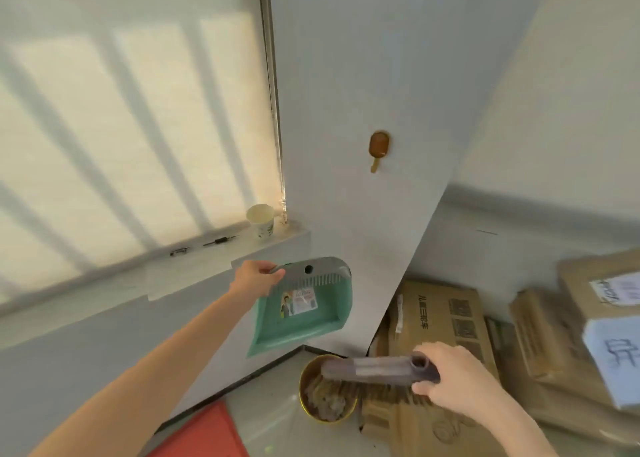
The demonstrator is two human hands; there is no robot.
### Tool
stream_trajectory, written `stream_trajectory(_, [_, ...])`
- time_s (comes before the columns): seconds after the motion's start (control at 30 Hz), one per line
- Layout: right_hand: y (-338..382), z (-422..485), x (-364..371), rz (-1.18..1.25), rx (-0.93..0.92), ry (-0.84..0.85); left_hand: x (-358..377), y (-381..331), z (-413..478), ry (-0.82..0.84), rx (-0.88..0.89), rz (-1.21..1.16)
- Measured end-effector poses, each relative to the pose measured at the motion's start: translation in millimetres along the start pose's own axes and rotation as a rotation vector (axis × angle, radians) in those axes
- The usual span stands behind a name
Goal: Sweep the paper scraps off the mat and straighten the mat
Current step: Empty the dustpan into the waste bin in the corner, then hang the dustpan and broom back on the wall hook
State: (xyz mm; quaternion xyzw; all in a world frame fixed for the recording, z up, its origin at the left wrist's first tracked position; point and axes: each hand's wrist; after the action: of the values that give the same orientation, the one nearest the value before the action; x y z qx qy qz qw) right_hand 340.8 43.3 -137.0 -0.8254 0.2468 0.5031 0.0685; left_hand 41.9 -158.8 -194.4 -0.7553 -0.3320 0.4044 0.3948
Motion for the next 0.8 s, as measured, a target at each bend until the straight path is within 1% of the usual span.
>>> stream_trajectory(0.1, [-5, -6, -30, 0.039, -0.087, 0.063, -4, -39, -16, 0.101, 0.028, -0.007])
stream_trajectory(0.23, [-8, 0, -69, 0.106, -0.135, 0.044, -10, -85, -28, 0.231, 0.167, 0.019])
stream_trajectory(0.3, [-7, 4, -90, 0.107, -0.167, 0.076, -6, -108, -28, 0.244, 0.224, 0.02])
stream_trajectory(0.37, [-5, 12, -107, 0.138, -0.174, 0.061, 1, -128, -24, 0.234, 0.255, 0.017])
stream_trajectory(0.5, [3, 38, -115, 0.153, -0.083, -0.102, 19, -160, -9, 0.262, 0.279, 0.009])
stream_trajectory(0.6, [-8, 67, -121, 0.212, -0.108, -0.234, 33, -183, 3, 0.25, 0.285, -0.047])
stream_trajectory(0.77, [-33, 96, -159, 0.089, -0.041, -0.476, 48, -213, 22, 0.259, 0.274, -0.079])
stream_trajectory(0.8, [-37, 101, -164, 0.085, -0.035, -0.503, 50, -215, 26, 0.26, 0.274, -0.083])
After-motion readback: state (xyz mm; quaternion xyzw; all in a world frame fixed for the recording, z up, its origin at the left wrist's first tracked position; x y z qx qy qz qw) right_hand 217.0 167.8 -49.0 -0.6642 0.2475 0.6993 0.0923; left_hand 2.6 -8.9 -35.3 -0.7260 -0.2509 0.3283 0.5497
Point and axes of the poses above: each hand's wrist, its own z-axis towards the middle knuckle, its own x-axis out of the palm, y = z × x, and after that the axes turned 10 degrees about -z, right-handed
